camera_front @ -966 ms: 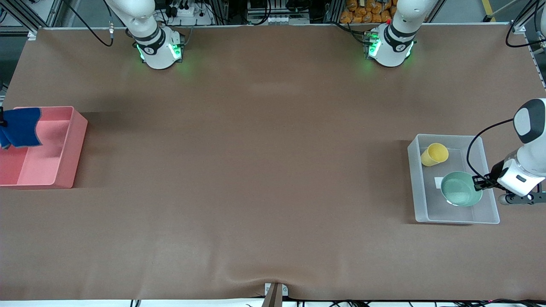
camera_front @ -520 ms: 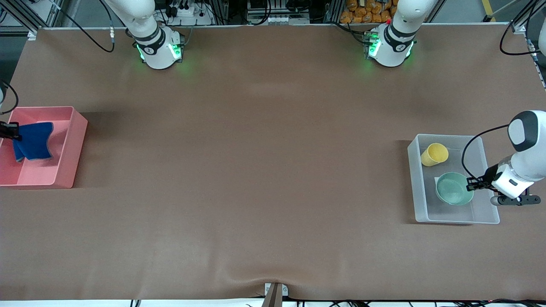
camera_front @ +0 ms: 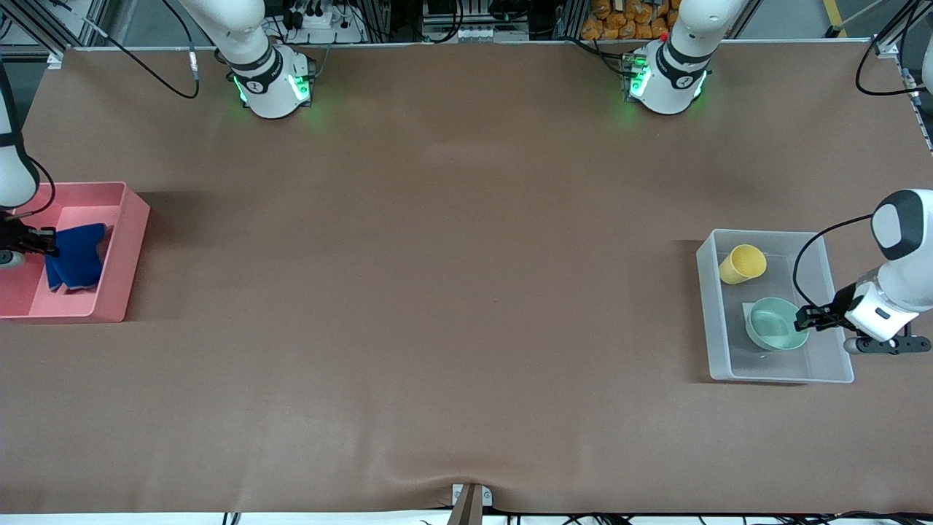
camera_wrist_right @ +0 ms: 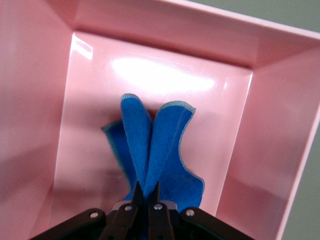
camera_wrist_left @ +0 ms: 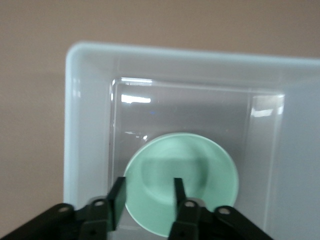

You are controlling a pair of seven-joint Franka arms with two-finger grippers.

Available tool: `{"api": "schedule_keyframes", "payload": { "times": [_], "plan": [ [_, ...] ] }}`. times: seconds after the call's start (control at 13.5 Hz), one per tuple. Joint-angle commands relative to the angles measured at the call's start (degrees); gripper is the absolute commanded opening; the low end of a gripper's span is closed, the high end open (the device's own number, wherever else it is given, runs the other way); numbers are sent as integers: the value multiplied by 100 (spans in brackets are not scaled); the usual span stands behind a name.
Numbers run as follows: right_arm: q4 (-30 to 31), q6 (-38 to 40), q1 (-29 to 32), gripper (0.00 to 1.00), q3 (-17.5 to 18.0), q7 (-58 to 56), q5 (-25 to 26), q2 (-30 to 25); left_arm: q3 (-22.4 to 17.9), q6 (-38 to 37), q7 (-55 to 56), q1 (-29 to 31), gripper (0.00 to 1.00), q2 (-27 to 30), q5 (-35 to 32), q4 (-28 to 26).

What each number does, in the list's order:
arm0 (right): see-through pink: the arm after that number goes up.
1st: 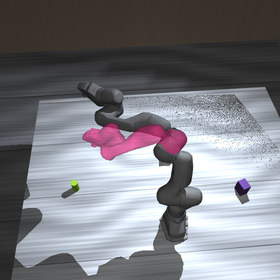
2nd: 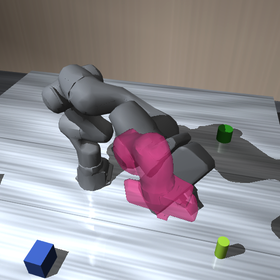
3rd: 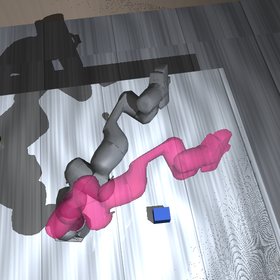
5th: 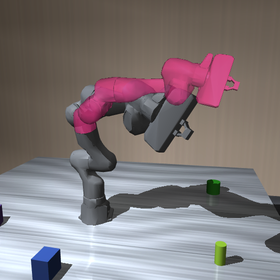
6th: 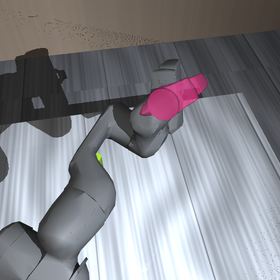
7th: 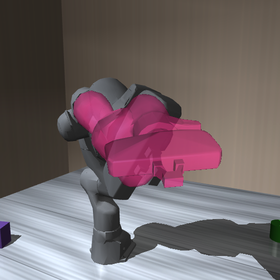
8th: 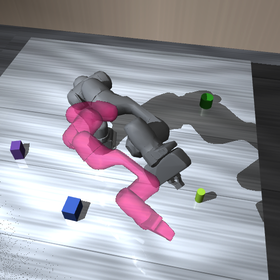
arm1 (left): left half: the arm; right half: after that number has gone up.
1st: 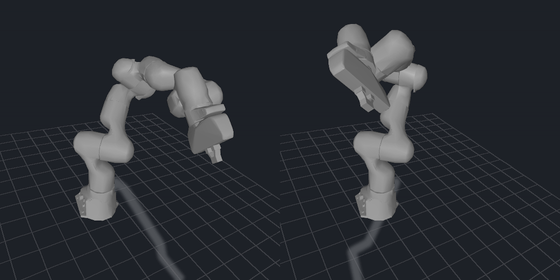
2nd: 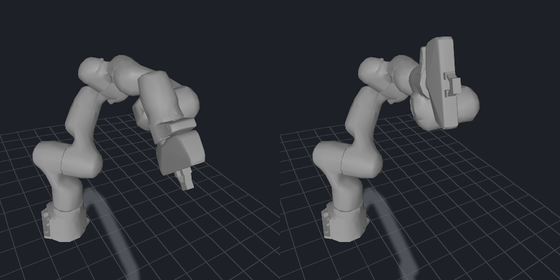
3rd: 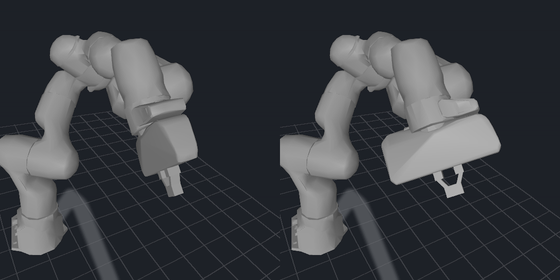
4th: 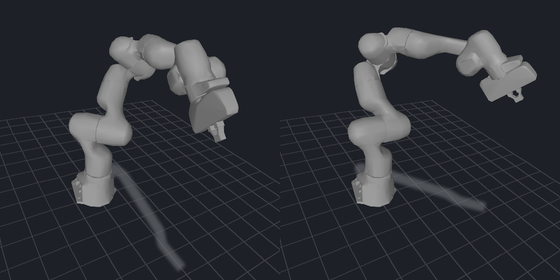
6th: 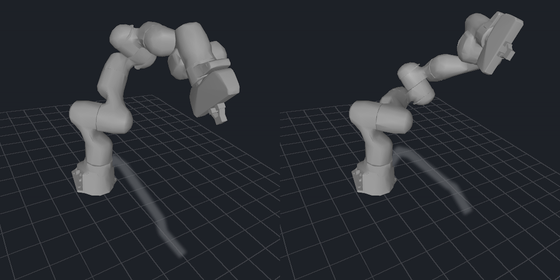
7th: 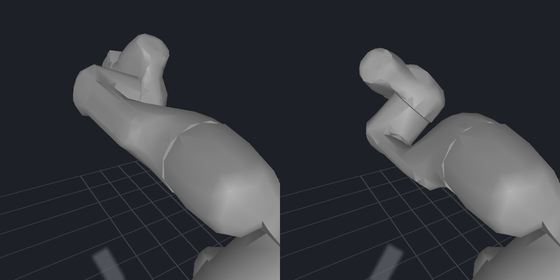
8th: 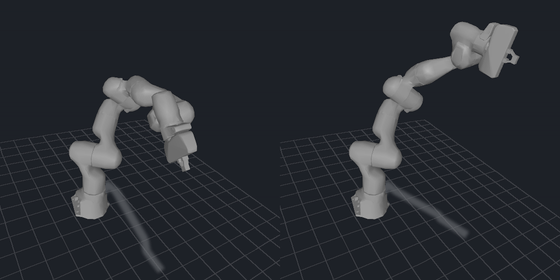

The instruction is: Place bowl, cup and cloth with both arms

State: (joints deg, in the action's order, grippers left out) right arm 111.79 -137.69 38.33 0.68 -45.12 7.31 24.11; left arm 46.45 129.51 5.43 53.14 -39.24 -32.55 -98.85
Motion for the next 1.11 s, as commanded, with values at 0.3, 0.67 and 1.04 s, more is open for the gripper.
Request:
{"api": "schedule_keyframes", "payload": {
  "times": [0.3,0.67,1.04],
  "plan": [
    [-131,-110,-1,100,37,21,-81,217,1172,-1995,-25,30,100,830,-14,1005],
    [-910,1222,-413,100,108,230,-81,-240,2007,-3684,1,56,100,1013,327,2052],
    [-1845,2974,-1414,100,108,1661,-72,-713,2061,-3986,72,152,100,1664,1257,2247]
  ]
}}
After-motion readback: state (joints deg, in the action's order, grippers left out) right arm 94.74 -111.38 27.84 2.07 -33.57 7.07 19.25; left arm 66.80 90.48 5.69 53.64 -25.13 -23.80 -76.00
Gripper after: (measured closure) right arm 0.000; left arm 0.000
